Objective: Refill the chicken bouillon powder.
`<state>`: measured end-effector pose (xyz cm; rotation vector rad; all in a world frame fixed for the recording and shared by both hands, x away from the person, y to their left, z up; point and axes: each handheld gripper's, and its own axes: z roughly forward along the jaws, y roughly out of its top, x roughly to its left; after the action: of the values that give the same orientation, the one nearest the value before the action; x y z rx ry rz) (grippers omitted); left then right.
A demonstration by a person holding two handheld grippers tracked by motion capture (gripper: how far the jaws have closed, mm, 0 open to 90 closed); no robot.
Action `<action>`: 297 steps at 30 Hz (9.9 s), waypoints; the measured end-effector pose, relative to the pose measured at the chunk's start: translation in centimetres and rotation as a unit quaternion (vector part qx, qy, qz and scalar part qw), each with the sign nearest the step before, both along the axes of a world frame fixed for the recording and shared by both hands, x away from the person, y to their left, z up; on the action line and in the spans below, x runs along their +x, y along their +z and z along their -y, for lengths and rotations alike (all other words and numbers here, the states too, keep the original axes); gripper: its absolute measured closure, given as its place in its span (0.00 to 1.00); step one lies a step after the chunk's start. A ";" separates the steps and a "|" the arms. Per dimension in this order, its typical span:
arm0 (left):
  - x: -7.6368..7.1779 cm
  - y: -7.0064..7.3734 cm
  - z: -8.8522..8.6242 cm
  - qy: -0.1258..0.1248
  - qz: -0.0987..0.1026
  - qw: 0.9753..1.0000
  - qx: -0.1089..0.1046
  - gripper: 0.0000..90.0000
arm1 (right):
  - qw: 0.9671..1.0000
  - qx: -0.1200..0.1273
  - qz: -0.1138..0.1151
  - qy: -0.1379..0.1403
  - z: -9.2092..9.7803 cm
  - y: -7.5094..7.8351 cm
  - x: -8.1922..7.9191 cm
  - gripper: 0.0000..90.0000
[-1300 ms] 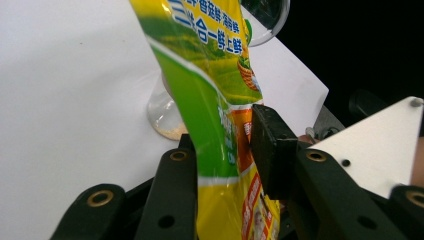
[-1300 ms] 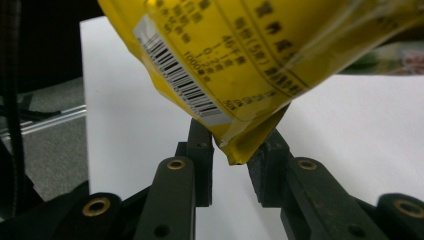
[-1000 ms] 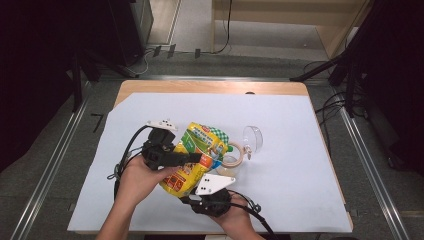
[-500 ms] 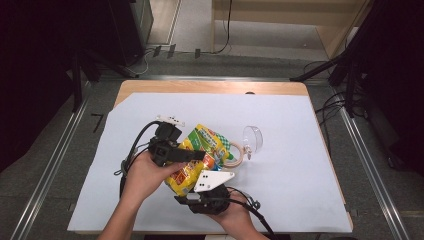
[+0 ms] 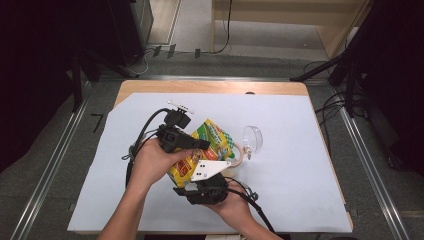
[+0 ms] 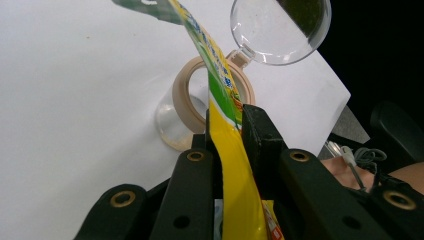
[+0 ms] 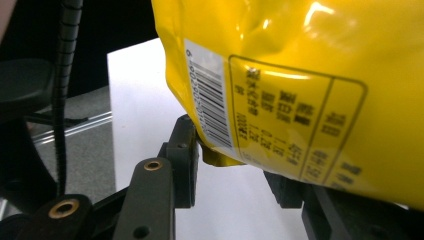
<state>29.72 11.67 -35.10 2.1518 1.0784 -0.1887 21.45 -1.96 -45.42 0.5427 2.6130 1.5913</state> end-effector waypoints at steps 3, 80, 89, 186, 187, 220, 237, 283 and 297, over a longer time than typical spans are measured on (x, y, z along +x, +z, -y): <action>0.1 0.1 0.3 -0.003 0.008 1.000 0.002 0.92 | 1.000 -0.007 0.002 -0.006 -0.2 -0.2 0.1 0.69; 1.8 1.6 1.7 -0.012 -0.008 0.999 -0.035 0.80 | 0.999 0.018 -0.027 -0.009 -0.3 1.6 0.8 0.78; 1.5 2.0 1.7 -0.012 0.000 0.999 -0.035 0.79 | 0.999 0.029 -0.039 -0.014 -0.4 1.7 0.7 0.79; 2.2 2.7 1.0 0.000 0.017 0.999 -0.034 0.78 | 0.997 0.046 -0.058 0.002 -0.6 2.7 1.7 0.83; 2.2 2.7 1.0 0.000 0.017 0.999 -0.034 0.78 | 0.997 0.046 -0.056 0.002 -0.6 2.7 1.7 0.83; 2.0 2.7 1.0 0.003 0.024 0.999 -0.034 0.78 | 0.998 0.039 -0.050 0.001 -0.5 2.4 2.1 0.83; 1.9 2.7 0.4 0.014 0.025 0.999 -0.028 0.78 | 0.998 0.039 -0.050 0.009 -1.0 2.7 1.8 0.82; 2.5 2.3 1.2 -0.001 0.015 0.999 -0.031 0.77 | 0.998 0.037 -0.048 -0.003 -0.4 2.7 1.7 0.82; 3.0 2.2 1.7 -0.008 0.009 0.999 -0.032 0.77 | 0.998 0.037 -0.049 -0.012 0.0 2.7 1.7 0.82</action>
<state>32.68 10.01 -32.95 2.1014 1.0308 -0.2094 23.18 -1.94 -42.76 0.6696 2.6143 1.7027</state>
